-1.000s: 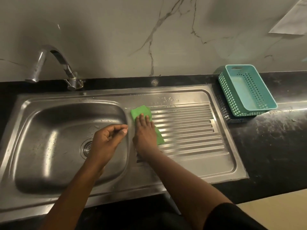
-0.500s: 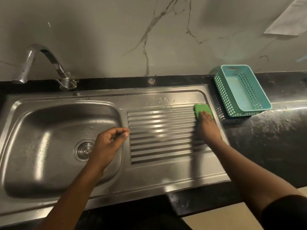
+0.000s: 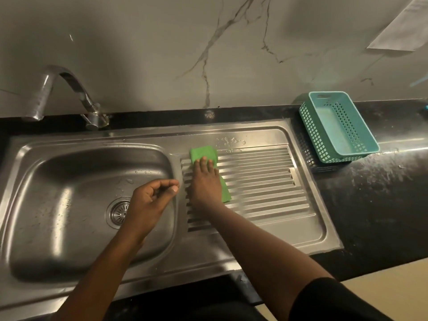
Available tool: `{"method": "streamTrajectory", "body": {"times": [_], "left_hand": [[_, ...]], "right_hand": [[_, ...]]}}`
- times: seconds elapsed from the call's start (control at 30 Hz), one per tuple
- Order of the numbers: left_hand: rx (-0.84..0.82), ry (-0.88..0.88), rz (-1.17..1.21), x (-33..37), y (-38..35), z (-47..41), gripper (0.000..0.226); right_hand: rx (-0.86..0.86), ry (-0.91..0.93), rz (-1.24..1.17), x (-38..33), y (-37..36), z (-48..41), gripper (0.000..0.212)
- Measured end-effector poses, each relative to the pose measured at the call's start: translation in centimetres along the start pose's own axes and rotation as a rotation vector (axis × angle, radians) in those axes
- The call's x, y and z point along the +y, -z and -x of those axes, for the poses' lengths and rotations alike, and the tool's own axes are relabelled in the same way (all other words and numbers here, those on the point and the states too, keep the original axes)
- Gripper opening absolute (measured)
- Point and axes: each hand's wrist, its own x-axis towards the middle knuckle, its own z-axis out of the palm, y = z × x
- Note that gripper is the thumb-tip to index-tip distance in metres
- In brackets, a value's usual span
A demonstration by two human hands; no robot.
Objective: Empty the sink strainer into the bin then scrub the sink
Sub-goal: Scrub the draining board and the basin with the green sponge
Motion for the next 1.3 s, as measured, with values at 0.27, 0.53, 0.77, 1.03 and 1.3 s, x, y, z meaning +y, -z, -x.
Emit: {"method": "streamTrajectory", "body": {"times": [0.27, 0.53, 0.77, 1.03, 1.3], "left_hand": [[-0.014, -0.001, -0.004, 0.3, -1.8, -0.2, 0.019], [-0.054, 0.029, 0.043, 0.5, -3.7, -0.3, 0.019], [0.006, 0.051, 0.053, 0.1, -2.3, 0.4, 0.018], [0.028, 0.028, 0.015, 0.0, -0.6, 0.1, 0.020], [0.021, 0.017, 0.021, 0.6, -0.8, 0.0, 0.019]], "right_hand": [[-0.085, 0.407, 0.104, 3.6, -0.2, 0.4, 0.076], [0.025, 0.339, 0.183, 16.5, 2.1, 1.7, 0.064], [0.035, -0.235, 0.067, 23.8, 6.7, -2.0, 0.073], [0.087, -0.265, -0.102, 13.1, 3.9, -4.9, 0.083], [-0.070, 0.251, 0.067, -0.6, -0.7, -3.3, 0.082]]}}
